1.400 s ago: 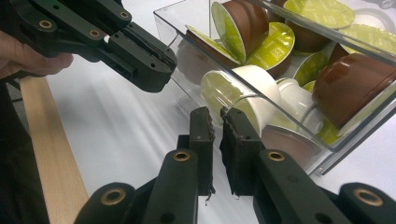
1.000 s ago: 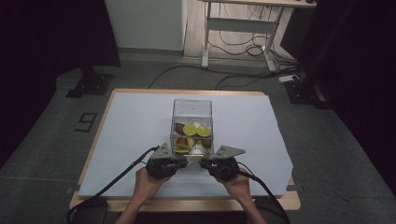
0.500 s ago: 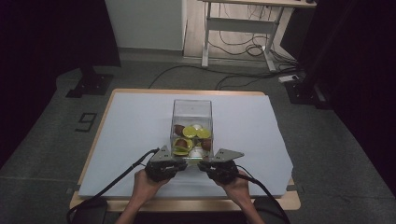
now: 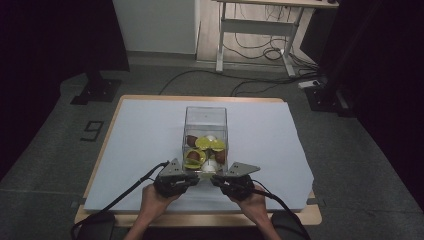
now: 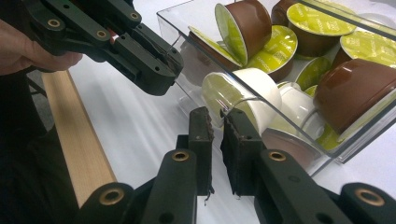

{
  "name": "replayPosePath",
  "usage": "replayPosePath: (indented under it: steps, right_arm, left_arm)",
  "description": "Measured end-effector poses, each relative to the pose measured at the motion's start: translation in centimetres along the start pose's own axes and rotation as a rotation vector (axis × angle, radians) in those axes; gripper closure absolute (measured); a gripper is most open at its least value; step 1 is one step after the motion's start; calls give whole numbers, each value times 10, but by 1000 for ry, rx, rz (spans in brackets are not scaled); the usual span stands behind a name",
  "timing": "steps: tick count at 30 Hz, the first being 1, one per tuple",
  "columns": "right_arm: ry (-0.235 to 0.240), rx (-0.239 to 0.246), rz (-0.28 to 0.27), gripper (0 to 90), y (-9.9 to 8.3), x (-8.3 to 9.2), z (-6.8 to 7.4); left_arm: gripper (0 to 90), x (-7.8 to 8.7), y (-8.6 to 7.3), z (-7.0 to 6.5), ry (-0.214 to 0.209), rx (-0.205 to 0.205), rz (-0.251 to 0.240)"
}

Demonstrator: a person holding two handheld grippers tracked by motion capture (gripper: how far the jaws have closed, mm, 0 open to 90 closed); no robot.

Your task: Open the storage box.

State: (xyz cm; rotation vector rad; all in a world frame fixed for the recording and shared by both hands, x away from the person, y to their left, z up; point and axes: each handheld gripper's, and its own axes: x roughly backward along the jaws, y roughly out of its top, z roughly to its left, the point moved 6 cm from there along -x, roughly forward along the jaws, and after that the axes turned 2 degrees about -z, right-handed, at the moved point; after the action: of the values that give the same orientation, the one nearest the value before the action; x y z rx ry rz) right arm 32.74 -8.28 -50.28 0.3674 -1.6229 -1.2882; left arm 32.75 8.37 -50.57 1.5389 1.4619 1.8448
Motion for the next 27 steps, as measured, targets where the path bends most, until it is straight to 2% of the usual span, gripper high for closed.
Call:
replayPosePath:
  steps: [27]
  right_arm:
    - [19, -4, -4, 812, -8, 9, 14]
  left_arm:
    - [813, 6, -7, -17, -14, -4, 3]
